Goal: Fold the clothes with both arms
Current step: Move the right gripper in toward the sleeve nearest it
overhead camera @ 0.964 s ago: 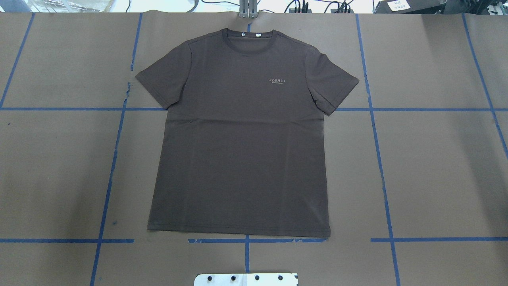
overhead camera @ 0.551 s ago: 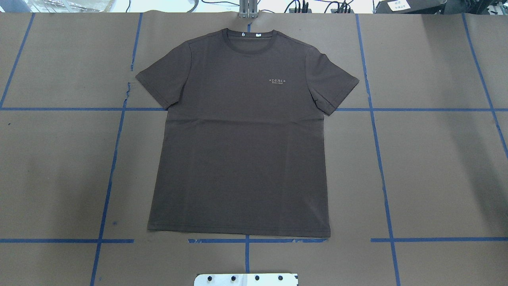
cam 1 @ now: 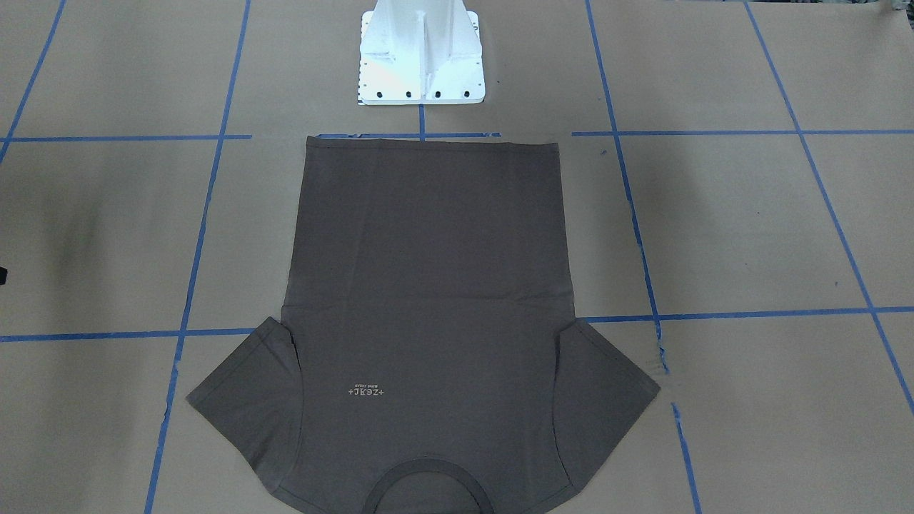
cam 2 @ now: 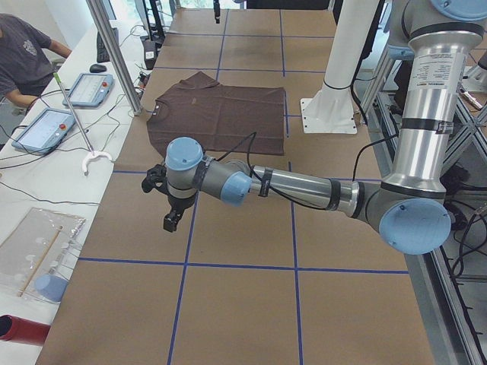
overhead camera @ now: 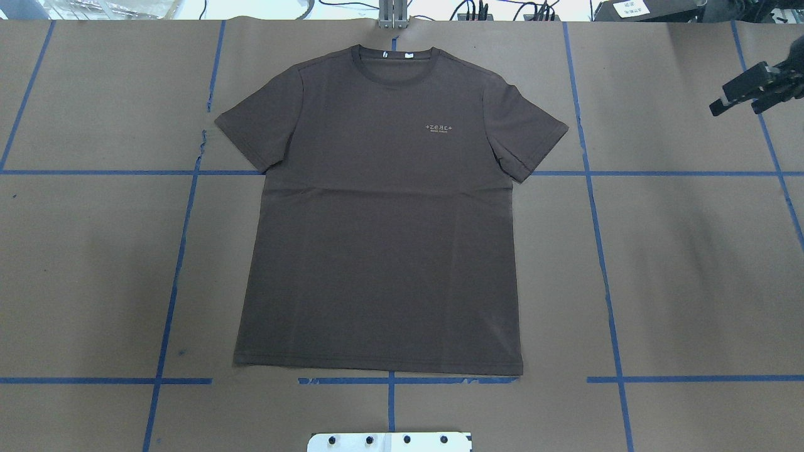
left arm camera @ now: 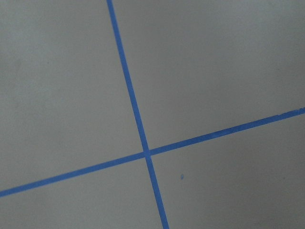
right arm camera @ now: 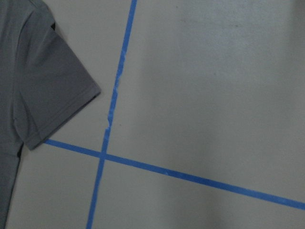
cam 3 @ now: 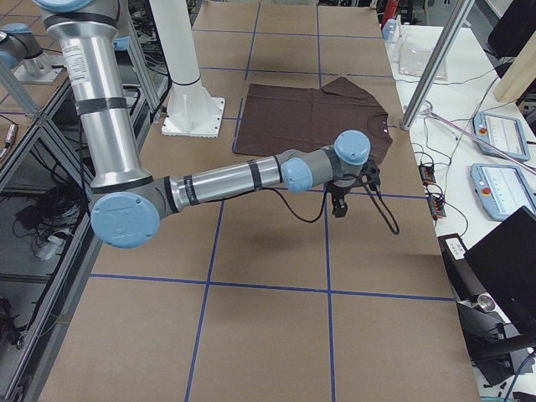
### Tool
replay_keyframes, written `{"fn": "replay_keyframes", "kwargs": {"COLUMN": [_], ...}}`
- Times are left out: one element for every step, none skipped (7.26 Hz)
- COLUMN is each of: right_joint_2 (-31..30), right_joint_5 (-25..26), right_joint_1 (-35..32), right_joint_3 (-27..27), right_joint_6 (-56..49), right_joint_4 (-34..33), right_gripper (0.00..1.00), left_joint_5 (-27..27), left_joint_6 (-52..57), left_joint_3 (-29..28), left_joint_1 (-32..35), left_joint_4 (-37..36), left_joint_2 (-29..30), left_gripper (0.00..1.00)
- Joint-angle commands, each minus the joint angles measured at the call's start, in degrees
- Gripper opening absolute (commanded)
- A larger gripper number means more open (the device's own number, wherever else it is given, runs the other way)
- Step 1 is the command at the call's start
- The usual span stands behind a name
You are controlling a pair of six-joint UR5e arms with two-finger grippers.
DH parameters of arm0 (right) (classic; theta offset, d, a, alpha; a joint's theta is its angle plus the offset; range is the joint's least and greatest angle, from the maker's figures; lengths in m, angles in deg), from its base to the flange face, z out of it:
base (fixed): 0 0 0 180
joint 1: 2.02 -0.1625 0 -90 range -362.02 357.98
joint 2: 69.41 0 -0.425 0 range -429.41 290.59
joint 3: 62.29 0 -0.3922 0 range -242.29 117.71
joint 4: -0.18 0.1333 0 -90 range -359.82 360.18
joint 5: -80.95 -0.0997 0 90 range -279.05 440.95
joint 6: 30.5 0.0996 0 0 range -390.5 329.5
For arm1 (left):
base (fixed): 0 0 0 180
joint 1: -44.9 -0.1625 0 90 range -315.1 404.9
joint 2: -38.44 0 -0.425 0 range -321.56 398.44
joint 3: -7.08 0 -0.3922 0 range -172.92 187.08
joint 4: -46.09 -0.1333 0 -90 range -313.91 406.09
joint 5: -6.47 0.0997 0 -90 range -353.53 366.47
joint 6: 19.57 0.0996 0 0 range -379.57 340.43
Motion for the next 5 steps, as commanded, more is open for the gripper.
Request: {"fn": "replay_keyframes", "kwargs": {"right_joint_2": [7.3, 10.8, 13.0, 14.3, 14.9], "right_joint_5": [0.6, 0.9, 2.5, 3.7, 10.5], "right_joint_1": [3.5, 4.9, 5.7, 7.1, 11.0], "right_joint_3": [-5.3, -8.7, -12.4, -16.8, -19.2], "right_joint_6": [3.3, 3.3, 3.3, 7.8, 16.6], "right_joint_4": [0.1, 0.1, 2.1, 8.2, 16.8], "right_gripper": [1.0, 1.0, 1.0, 1.0, 1.0], "left_joint_5": [0.6, 0.3, 0.0, 0.0, -0.1], "left_joint_6": [0.0, 0.0, -0.2, -0.4, -0.4], "left_joint_3": [-0.2, -0.2, 0.0, 0.0, 0.1], "left_joint_1": [-0.3, -0.3, -0.3, -0.3, -0.3], "left_joint_4": [0.9, 0.9, 0.9, 0.8, 0.8], "left_joint_2": [1.1, 1.1, 1.1, 1.1, 1.2], "left_gripper": [1.0, 1.0, 1.0, 1.0, 1.0]}}
